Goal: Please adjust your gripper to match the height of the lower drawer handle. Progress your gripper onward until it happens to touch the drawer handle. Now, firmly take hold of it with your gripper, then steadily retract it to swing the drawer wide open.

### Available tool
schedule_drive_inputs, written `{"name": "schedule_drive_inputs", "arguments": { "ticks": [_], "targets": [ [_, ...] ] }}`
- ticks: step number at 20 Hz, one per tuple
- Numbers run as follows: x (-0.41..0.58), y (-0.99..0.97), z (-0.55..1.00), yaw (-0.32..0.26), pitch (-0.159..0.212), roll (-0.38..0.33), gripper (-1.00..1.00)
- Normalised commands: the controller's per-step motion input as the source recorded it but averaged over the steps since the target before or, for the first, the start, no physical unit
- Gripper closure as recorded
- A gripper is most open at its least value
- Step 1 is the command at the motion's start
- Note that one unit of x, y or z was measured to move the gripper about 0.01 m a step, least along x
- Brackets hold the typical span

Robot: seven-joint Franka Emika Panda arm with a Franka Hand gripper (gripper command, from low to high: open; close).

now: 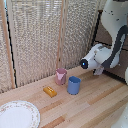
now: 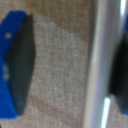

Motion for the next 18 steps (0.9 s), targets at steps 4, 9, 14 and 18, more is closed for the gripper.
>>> {"name": "schedule_drive_inputs", "arguments": {
  "ticks": [4,9,14,18],
  "targets": [
    [0.035,0.39,0.0,-0.007,0.037,0.209,1.0],
    [0.174,0.57,0.07,0.0,0.078,0.314,1.0],
    [0.291,0.63,0.05,0.0,0.095,0.312,1.0],
    [0.295,0.67,0.02,0.0,0.101,0.296,1.0]
  ]
}}
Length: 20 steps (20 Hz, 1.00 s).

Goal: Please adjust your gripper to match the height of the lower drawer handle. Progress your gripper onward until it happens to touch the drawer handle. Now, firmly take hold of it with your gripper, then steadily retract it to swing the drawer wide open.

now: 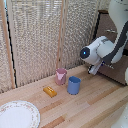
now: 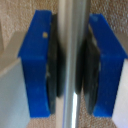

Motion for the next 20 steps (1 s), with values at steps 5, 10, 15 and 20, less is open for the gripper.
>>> {"name": "schedule_drive_inputs", "arguments": {
  "ticks": [5,10,15,20],
  "targets": [
    [0.251,0.82,-0.13,0.002,0.104,0.197,1.0],
    [0.105,0.99,-0.37,0.018,0.035,0.025,1.0],
    [0.086,0.86,-0.16,0.037,0.009,-0.006,1.0],
    [0.086,0.12,0.2,0.063,0.043,0.018,-1.0]
  ]
}}
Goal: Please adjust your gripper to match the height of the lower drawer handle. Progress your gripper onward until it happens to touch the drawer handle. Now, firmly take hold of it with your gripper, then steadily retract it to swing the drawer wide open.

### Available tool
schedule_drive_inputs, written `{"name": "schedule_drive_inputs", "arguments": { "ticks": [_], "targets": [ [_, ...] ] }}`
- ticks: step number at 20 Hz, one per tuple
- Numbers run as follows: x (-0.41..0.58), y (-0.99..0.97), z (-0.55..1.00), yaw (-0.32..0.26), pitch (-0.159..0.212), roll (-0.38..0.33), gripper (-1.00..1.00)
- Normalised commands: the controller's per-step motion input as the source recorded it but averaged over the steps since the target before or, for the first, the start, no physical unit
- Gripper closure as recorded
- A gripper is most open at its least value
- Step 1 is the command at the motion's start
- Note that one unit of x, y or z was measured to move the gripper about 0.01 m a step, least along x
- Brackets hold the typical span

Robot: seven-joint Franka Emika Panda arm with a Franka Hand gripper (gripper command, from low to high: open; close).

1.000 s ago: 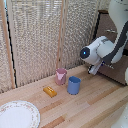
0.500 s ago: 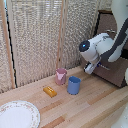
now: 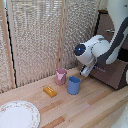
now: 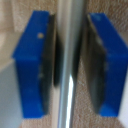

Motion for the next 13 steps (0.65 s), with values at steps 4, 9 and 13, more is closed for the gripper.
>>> {"name": "schedule_drive_inputs", "arguments": {
  "ticks": [4,9,13],
  "targets": [
    [0.058,0.0,0.63,0.043,0.075,0.066,-1.0],
    [0.05,0.1,0.6,-0.008,0.019,0.128,-1.0],
    [0.186,0.27,0.35,-0.099,0.044,0.226,-1.0]
  ]
}}
